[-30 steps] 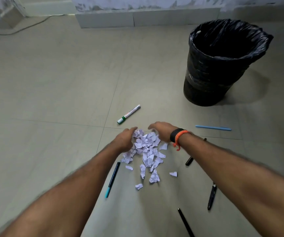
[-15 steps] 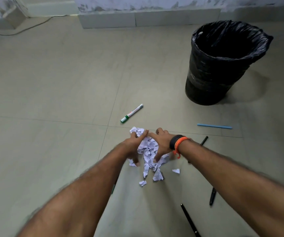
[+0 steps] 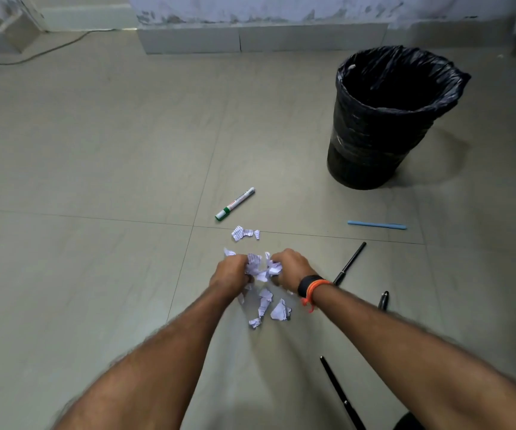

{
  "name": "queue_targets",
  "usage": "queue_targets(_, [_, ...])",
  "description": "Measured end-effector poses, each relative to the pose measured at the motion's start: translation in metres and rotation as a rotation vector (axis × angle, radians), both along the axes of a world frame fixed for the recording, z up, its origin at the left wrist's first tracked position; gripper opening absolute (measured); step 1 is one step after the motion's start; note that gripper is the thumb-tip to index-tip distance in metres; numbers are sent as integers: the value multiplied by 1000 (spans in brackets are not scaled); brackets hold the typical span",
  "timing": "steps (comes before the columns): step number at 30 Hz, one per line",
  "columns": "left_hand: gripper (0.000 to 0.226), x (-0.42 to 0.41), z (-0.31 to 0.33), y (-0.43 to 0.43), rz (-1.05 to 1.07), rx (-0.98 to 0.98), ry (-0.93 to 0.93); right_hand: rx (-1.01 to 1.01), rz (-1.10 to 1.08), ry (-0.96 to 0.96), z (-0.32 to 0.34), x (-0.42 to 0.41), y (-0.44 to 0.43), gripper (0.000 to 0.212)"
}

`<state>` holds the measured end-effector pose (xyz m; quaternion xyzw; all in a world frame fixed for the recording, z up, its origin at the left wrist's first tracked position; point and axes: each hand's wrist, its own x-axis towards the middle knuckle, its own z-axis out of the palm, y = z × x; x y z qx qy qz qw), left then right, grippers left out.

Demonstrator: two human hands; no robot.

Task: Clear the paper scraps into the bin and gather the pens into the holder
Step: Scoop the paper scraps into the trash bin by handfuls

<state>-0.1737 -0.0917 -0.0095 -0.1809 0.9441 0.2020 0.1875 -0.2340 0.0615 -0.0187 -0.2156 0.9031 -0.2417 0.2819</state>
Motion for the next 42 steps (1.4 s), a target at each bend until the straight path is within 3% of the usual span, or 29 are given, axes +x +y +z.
queue_targets(6, [23,-14,27,-7,150,76,68,-198,-257,-130,24,-25,27,12])
queue_targets(9, [9,-27,49,-5,205,193,162,-313,-298,-157,48,-40,40,16])
queue_targets(13, [17,-66,90,10,246,397,310,-497,-371,-232,88,-66,56,21])
queue_targets(15, [20,-96,111,17,309,550,399,-583,-404,-237,112,-84,66,13])
queue_targets(19, [30,-158,164,46,336,895,554,-739,-527,-160,167,-133,88,20])
queue_targets(22, [30,-212,209,81,365,1072,541,-757,-619,-29,205,-180,109,20])
queue_targets(25, [24,-255,240,118,423,1230,398,-717,-660,30,228,-230,129,19])
queue_targets(28, [14,-286,240,145,402,1138,277,-689,-766,20,237,-268,142,20])
queue_targets(31, [57,-304,234,158,346,1072,173,-742,-806,-184,237,-280,142,19])
queue_targets(32, [62,-306,233,160,354,1087,149,-763,-809,-255,237,-280,139,16])
queue_targets(35, [44,-307,238,160,366,1087,170,-777,-864,-292,232,-280,132,23])
queue_targets(39, [36,-315,238,143,339,1038,270,-798,-932,-193,228,-282,131,16])
queue_targets(42, [22,-314,239,136,307,1069,294,-821,-903,-123,229,-278,135,25])
